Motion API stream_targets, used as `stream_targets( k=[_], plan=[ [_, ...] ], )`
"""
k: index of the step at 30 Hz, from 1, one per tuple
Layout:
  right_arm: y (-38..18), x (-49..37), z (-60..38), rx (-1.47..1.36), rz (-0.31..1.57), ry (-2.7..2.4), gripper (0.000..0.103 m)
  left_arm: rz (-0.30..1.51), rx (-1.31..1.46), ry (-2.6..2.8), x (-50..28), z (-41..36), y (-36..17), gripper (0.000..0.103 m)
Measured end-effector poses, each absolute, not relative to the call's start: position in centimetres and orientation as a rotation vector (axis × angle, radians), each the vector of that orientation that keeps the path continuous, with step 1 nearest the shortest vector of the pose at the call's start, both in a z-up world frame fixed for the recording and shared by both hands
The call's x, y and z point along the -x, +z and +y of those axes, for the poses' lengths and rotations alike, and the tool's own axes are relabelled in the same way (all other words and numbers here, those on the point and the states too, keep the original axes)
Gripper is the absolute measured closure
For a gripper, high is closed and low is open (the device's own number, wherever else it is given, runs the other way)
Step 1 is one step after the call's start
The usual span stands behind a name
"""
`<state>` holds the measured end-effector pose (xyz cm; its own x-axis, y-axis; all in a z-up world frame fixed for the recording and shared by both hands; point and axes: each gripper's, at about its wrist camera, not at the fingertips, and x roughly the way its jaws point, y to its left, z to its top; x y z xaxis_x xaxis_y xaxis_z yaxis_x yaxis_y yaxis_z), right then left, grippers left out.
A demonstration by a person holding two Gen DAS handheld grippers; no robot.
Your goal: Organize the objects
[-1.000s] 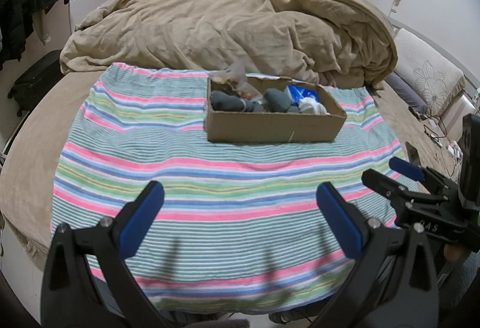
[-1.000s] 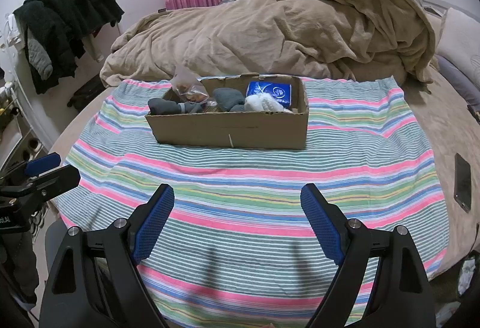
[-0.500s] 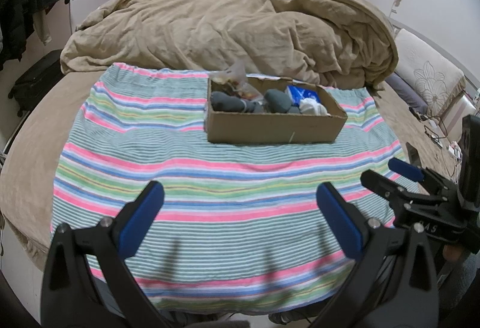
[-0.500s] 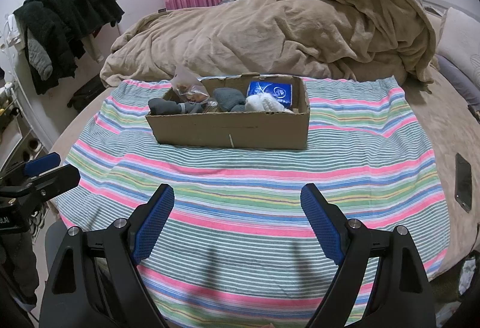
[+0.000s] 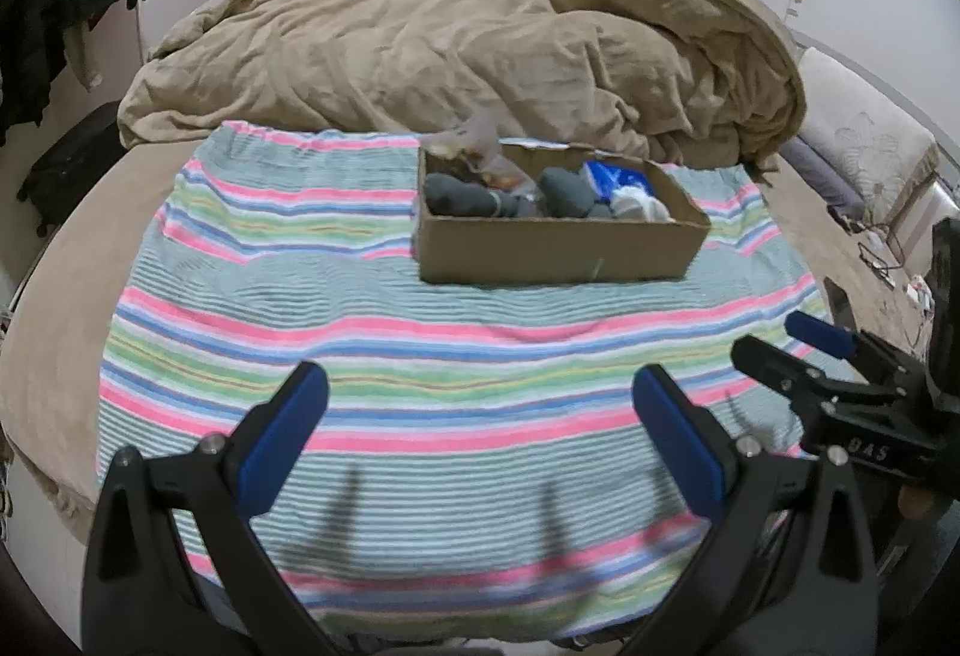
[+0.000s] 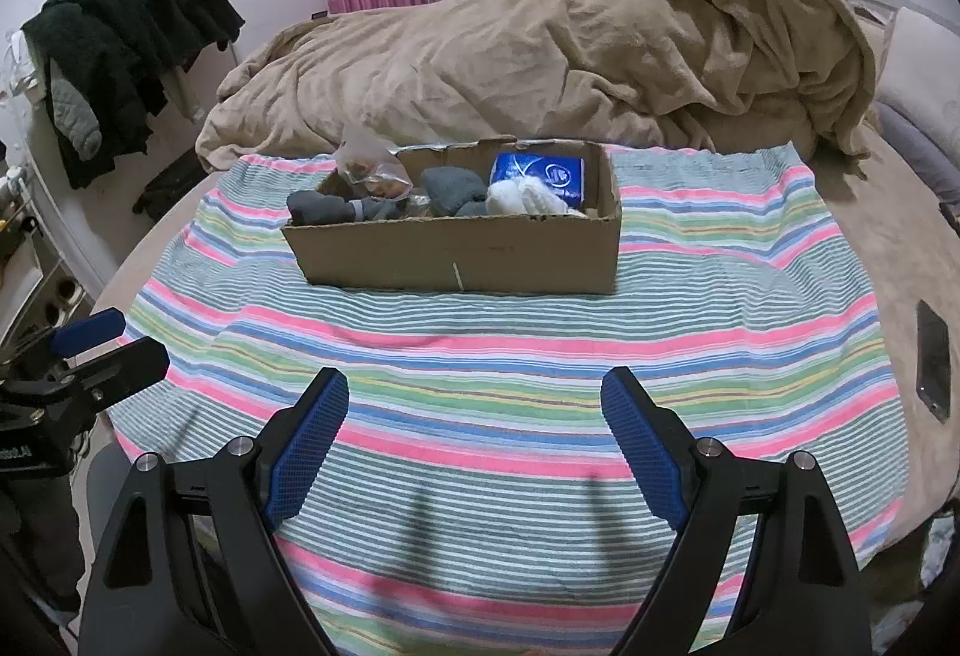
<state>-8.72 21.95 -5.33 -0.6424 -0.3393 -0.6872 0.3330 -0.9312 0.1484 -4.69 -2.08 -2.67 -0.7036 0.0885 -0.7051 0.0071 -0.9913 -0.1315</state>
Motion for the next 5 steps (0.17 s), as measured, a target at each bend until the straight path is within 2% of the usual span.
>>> stream_targets(
  k=[5],
  plan=[
    [-5.56,9.76,21.78,-1.076,-0.008,-2.546,0.014,-0.152,1.143,2.899,5.67,-2.81,-2.28,0.001]
  ],
)
